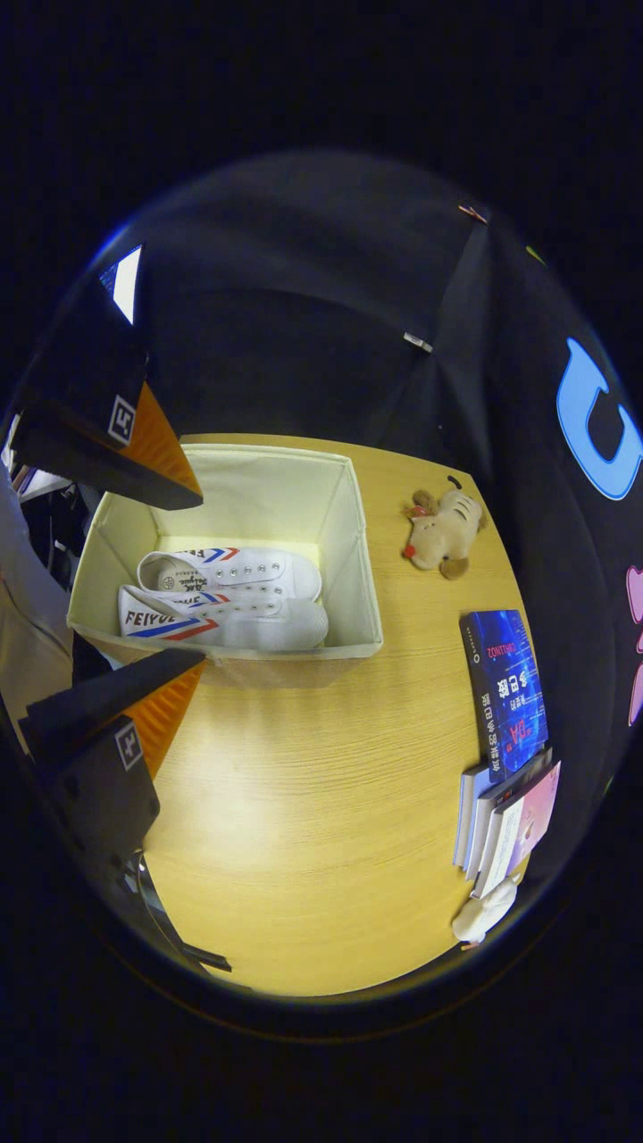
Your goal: Open the storage box then place both shoes into the box .Put the left shoe in first, then the right shoe, with the right side of both shoes facing outward in a uniform manner.
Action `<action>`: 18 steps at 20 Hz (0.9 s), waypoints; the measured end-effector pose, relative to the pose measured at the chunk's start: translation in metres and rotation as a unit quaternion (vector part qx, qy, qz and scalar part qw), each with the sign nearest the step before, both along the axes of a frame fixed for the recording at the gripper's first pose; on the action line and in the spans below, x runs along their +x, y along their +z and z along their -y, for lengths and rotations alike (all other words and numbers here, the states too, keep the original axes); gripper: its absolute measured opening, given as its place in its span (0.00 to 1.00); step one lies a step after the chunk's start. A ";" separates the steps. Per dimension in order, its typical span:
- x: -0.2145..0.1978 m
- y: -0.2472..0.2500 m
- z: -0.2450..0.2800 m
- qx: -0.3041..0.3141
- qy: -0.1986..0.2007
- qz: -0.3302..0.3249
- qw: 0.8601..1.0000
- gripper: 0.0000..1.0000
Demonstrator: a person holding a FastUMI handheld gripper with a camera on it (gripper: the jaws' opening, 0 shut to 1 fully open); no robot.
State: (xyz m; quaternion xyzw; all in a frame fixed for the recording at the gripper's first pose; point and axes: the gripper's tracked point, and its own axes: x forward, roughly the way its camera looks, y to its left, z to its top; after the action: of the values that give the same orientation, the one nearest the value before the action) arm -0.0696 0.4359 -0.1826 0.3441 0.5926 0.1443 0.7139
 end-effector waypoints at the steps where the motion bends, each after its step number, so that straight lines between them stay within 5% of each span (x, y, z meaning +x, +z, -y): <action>1: 0.002 0.004 0.003 0.006 -0.001 0.013 1.000 0.97; 11: 0.032 0.015 0.069 -0.044 -0.030 0.149 0.987 0.99; 18: 0.070 0.043 0.182 -0.127 -0.083 0.276 0.949 0.99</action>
State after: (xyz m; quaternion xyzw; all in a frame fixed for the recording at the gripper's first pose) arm 0.0008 0.2540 -0.1400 0.2452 0.3556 0.0970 0.8967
